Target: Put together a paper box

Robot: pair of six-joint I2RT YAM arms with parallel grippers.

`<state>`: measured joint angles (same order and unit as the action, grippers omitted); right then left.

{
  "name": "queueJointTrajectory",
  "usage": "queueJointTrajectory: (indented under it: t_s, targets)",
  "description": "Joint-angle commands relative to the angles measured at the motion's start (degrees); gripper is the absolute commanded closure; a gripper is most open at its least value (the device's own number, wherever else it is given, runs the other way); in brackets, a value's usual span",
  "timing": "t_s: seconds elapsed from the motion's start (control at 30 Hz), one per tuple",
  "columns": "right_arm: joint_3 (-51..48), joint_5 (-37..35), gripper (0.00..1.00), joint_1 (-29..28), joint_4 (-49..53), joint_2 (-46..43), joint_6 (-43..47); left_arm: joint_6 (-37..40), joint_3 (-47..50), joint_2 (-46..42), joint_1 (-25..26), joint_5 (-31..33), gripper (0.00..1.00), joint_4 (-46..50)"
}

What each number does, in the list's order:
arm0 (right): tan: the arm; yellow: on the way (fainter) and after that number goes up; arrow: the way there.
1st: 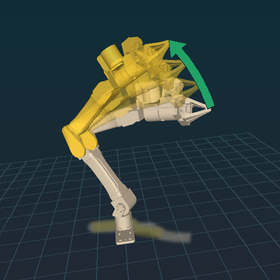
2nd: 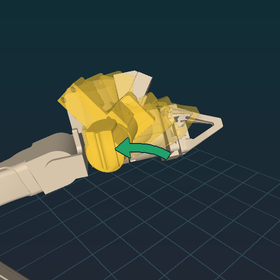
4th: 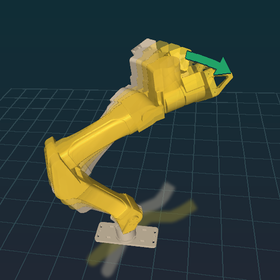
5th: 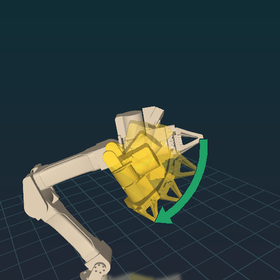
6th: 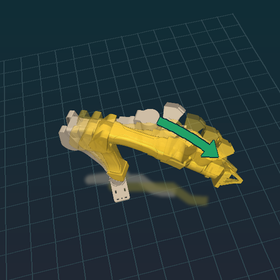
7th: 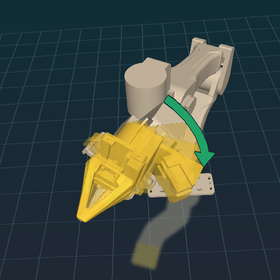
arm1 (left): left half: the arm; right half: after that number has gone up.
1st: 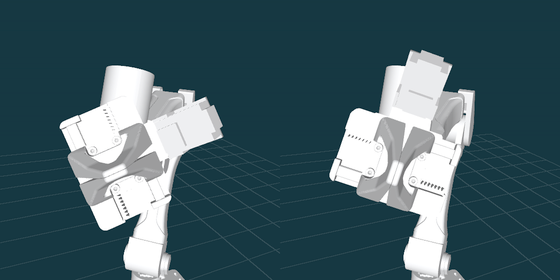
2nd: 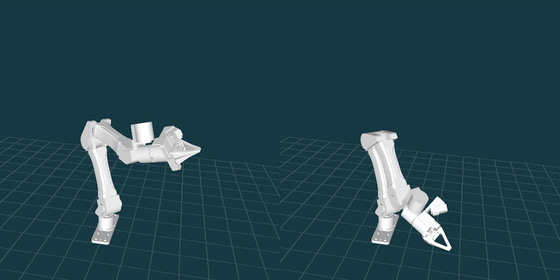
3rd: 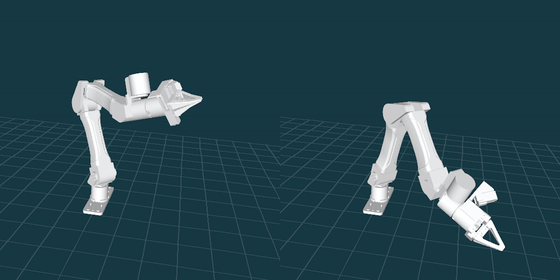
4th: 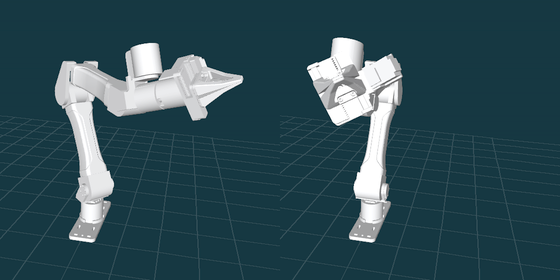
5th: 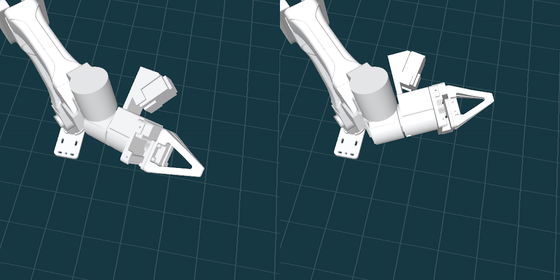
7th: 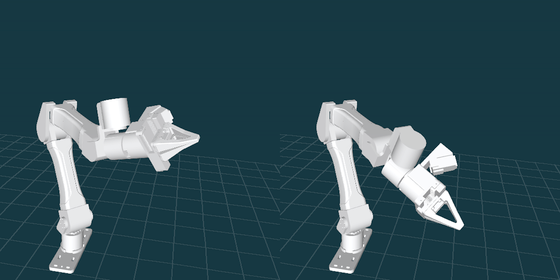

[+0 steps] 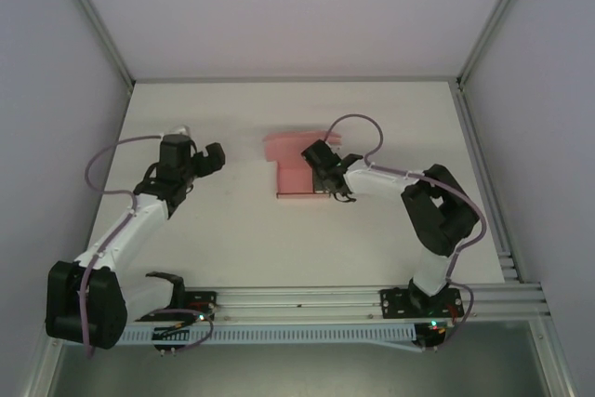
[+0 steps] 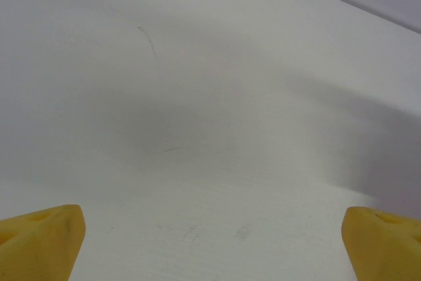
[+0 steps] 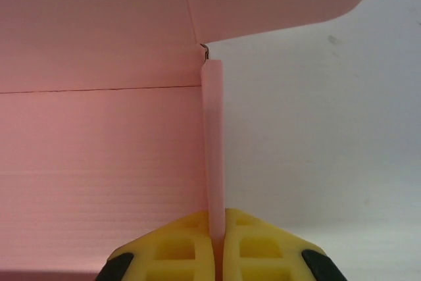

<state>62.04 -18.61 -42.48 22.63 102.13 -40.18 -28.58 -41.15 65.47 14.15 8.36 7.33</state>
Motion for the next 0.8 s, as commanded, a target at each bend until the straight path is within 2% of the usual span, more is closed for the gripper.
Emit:
queueJointTrajectory:
  t_s: [0.0,0.17,0.23,0.27,0.33,0.4,0.47,0.57,0.63,0.67,0.7,0.73,0.77]
  targets:
    - [-0.51,-3.09,1.0,-1.33,0.64,0.15,-5.68,1.99,0.97,-0.98,-0.44,-2.66,0.0,-3.25]
    - [-0.95,-3.1,1.0,-1.63,-0.56,-0.75,-3.07,4.44,1.18,0.07,-0.44,-6.83,0.0,-5.07]
    - [-0.81,-3.92,0.96,-1.59,-0.22,-1.46,-2.41,6.8,1.11,0.57,-0.36,-10.28,0.0,-6.34]
    - [-0.76,-3.79,0.92,-1.58,-0.22,-1.83,-1.53,7.19,1.06,0.73,-0.35,-11.91,0.0,-7.11]
    - [-0.05,-4.07,0.77,-1.56,0.41,-3.01,0.16,9.88,0.31,1.61,-0.26,-17.31,0.0,-8.73]
    - [0.72,-4.55,0.58,-1.52,0.35,-4.9,3.65,14.41,-1.06,2.98,0.16,-22.13,0.0,-9.13]
    - [1.06,-6.44,0.58,-1.37,-0.13,-7.47,7.36,20.09,-2.43,4.73,0.6,-27.19,0.0,-8.69]
    - [0.49,-5.21,0.41,0.78,-2.63,-12.09,13.82,26.85,-6.75,9.69,1.61,-32.33,0.0,-6.14]
    - [-0.07,-0.37,0.26,3.54,-5.99,-15.06,20.13,30.3,-11.4,14.37,2.79,-34.96,0.01,-3.15]
    - [-0.52,2.62,0.2,5.16,-8.02,-16.05,23.46,32.2,-13.47,16.52,3.6,-35.64,0.04,-2.24]
    - [-1.17,8.47,0.12,7.11,-10.67,-16.91,28.52,34.68,-15.58,19.01,4.39,-37.05,0.07,-1.27]
    - [-1.39,12.78,0.07,9.05,-12.42,-17.26,32.0,37.16,-17.18,21.04,4.94,-38.54,0.09,-0.68]
    - [-1.47,16.51,0.06,10.98,-13.45,-17.17,34.79,38.61,-18.95,23.04,5.42,-39.55,0.1,0.0]
